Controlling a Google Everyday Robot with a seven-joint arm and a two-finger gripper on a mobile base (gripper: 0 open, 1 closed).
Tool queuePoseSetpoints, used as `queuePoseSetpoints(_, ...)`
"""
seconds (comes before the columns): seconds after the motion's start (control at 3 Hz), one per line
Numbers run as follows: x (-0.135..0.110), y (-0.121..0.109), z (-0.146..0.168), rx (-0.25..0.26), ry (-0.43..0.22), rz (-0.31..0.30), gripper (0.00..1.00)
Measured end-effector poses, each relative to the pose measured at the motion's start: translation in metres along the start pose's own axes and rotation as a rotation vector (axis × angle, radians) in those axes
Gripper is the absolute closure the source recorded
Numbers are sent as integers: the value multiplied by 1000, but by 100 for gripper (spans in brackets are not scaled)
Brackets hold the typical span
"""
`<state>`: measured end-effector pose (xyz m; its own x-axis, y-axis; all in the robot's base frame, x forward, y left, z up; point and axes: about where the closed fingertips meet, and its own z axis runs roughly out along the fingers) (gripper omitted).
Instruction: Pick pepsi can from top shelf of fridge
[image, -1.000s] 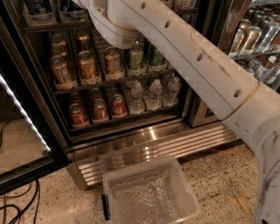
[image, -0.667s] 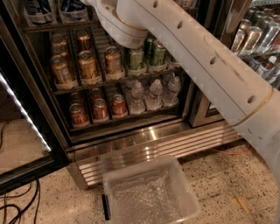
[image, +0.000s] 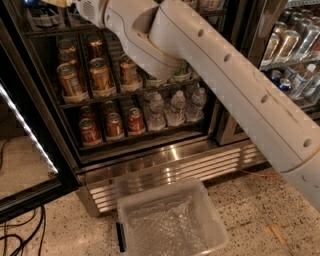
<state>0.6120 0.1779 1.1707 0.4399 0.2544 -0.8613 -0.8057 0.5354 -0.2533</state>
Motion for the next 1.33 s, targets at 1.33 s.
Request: queuePoseSetpoints(1.33, 10, 119, -158, -439, 205, 302, 100)
